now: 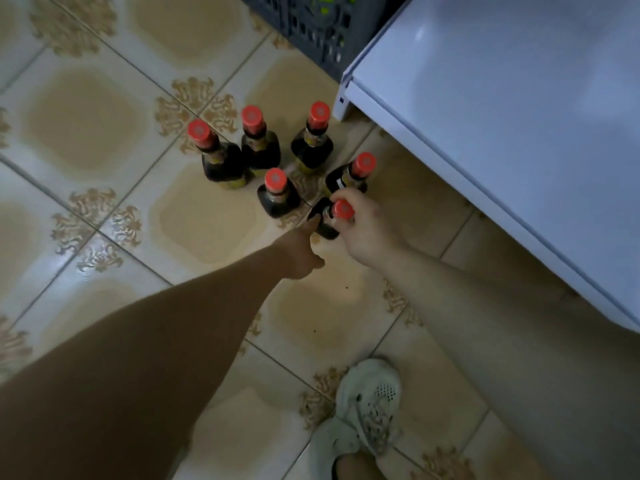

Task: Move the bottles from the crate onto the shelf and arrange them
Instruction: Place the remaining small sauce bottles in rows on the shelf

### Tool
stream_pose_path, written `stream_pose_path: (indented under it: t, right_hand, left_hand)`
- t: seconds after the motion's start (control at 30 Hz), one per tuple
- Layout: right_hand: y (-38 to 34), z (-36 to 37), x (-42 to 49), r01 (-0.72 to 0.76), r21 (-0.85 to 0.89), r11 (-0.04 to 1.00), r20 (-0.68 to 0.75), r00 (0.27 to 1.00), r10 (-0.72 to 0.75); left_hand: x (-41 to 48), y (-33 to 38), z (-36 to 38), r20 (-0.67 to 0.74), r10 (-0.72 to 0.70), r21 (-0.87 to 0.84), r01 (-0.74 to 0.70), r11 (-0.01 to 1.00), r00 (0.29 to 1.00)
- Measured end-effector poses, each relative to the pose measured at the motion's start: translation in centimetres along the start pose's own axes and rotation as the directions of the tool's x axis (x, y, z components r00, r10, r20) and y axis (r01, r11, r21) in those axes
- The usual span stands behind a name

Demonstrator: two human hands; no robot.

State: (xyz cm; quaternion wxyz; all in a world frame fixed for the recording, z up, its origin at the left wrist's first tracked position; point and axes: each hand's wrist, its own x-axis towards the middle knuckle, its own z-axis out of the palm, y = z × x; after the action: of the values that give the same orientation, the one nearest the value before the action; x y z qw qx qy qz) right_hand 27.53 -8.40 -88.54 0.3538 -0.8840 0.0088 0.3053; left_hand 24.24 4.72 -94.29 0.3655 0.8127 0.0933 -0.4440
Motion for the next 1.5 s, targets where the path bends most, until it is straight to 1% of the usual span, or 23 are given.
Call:
stream_pose_path:
  t: [0.07, 0.17, 0.23, 0.3, 0.37, 0.43, 0.5, 0.57, 0.6, 0.63, 0.67, 0.77, 0.8, 0.87, 0.97, 1.07, 1.13, 1.2, 1.3, 1.4, 1.43, 1.5]
  right_hand:
    - [-1.6, -1.2, -1.8, 0.007, 0.017, 1.0, -0.023, 1.0, -0.007]
    - [-5.6, -4.2, -5.9, 0.031, 0.047, 0.998, -0.047, 0.998, -0.028]
    - [-9.8, -7.2, -9.8, 0.066, 0.079, 0.995, -0.053, 0.997, -0.062]
    - [-15.1, -10.6, -14.2, 0.099, 0.145, 0.984, -0.076, 0.993, -0.088]
    - [-20.9, -14.3, -18.6, 0.149, 0.213, 0.966, -0.151, 0.981, -0.118]
    - [-27.1, -17.9, -23.2, 0.192, 0.274, 0.943, -0.261, 0.958, -0.119]
    - [-32.9, -21.1, -27.7, 0.253, 0.347, 0.903, -0.41, 0.907, -0.097]
    - [-38.1, -23.9, -31.8, 0.341, 0.415, 0.844, -0.582, 0.812, -0.041]
    - [-40.4, -25.1, -33.8, 0.383, 0.451, 0.806, -0.646, 0.763, -0.001]
    - [-42.4, -26.1, -35.6, 0.416, 0.483, 0.771, -0.684, 0.729, 0.035]
    - [-44.2, -26.9, -37.5, 0.432, 0.506, 0.747, -0.697, 0.715, 0.059]
    - [-48.2, -29.0, -42.8, 0.437, 0.529, 0.727, -0.657, 0.754, 0.025]
    - [-49.3, -29.8, -44.6, 0.449, 0.536, 0.714, -0.656, 0.755, 0.018]
    - [-51.0, -31.7, -48.0, 0.49, 0.532, 0.691, -0.682, 0.731, 0.007]
    - [-52.8, -34.8, -52.8, 0.556, 0.467, 0.687, -0.74, 0.671, -0.041]
    - [-53.1, -37.2, -57.0, 0.608, 0.391, 0.691, -0.774, 0.624, -0.111]
    - [-52.5, -38.7, -59.9, 0.62, 0.355, 0.7, -0.795, 0.594, -0.123]
    - [-51.0, -39.9, -63.0, 0.608, 0.33, 0.722, -0.813, 0.572, -0.109]
    - [-48.0, -41.5, -67.8, 0.586, 0.291, 0.756, -0.835, 0.541, -0.097]
    - [-44.5, -42.8, -72.1, 0.556, 0.268, 0.787, -0.868, 0.494, -0.054]
    - [-43.3, -43.2, -73.4, 0.537, 0.263, 0.801, -0.873, 0.485, -0.039]
    - [-40.9, -43.9, -75.8, 0.518, 0.271, 0.811, -0.872, 0.489, -0.021]
  left_hand:
    - [-1.7, 0.4, -0.9, 0.004, 0.017, 0.01, -0.017, 1.0, 1.0]
    - [-6.3, 1.4, -3.4, -0.016, 0.061, -0.039, -0.062, 0.997, 0.998]
    - [-10.9, 2.6, -6.0, -0.02, 0.094, -0.058, -0.095, 0.994, 0.995]
    - [-16.6, 4.3, -9.0, 0.011, 0.157, -0.083, -0.156, 0.984, 0.987]
    - [-23.1, 6.6, -12.1, 0.057, 0.245, -0.097, -0.239, 0.966, 0.968]
    - [-29.7, 9.3, -15.3, 0.063, 0.339, -0.134, -0.328, 0.935, 0.939]
    - [-36.1, 12.1, -18.6, 0.045, 0.418, -0.218, -0.399, 0.891, 0.907]
    - [-42.0, 15.0, -22.0, 0.028, 0.495, -0.305, -0.464, 0.832, 0.869]
    - [-44.9, 16.4, -23.6, 0.026, 0.528, -0.339, -0.489, 0.804, 0.849]
    - [-47.8, 17.7, -25.0, 0.023, 0.563, -0.361, -0.518, 0.775, 0.826]
    - [-50.7, 19.0, -26.2, 0.01, 0.601, -0.374, -0.554, 0.744, 0.8]
    - [-58.5, 21.9, -28.5, -0.049, 0.676, -0.394, -0.637, 0.663, 0.735]
    - [-60.9, 22.7, -28.9, -0.077, 0.699, -0.394, -0.666, 0.634, 0.711]
    - [-65.2, 24.4, -29.2, -0.143, 0.74, -0.38, -0.727, 0.572, 0.657]
    - [-70.4, 27.1, -28.6, -0.168, 0.79, -0.397, -0.774, 0.493, 0.589]
    - [-74.2, 29.5, -27.3, -0.155, 0.828, -0.38, -0.806, 0.453, 0.539]
    - [-76.5, 31.3, -26.0, -0.144, 0.842, -0.352, -0.822, 0.447, 0.519]
    - [-78.1, 33.1, -23.9, -0.131, 0.852, -0.324, -0.834, 0.447, 0.507]
    - [-79.7, 35.9, -19.6, -0.11, 0.876, -0.329, -0.849, 0.414, 0.469]
    - [-80.4, 38.5, -14.9, -0.055, 0.9, -0.313, -0.863, 0.396, 0.432]
    - [-80.4, 39.3, -13.4, -0.035, 0.905, -0.309, -0.865, 0.394, 0.424]
    - [-80.2, 40.9, -10.8, 0.002, 0.91, -0.295, -0.87, 0.396, 0.414]
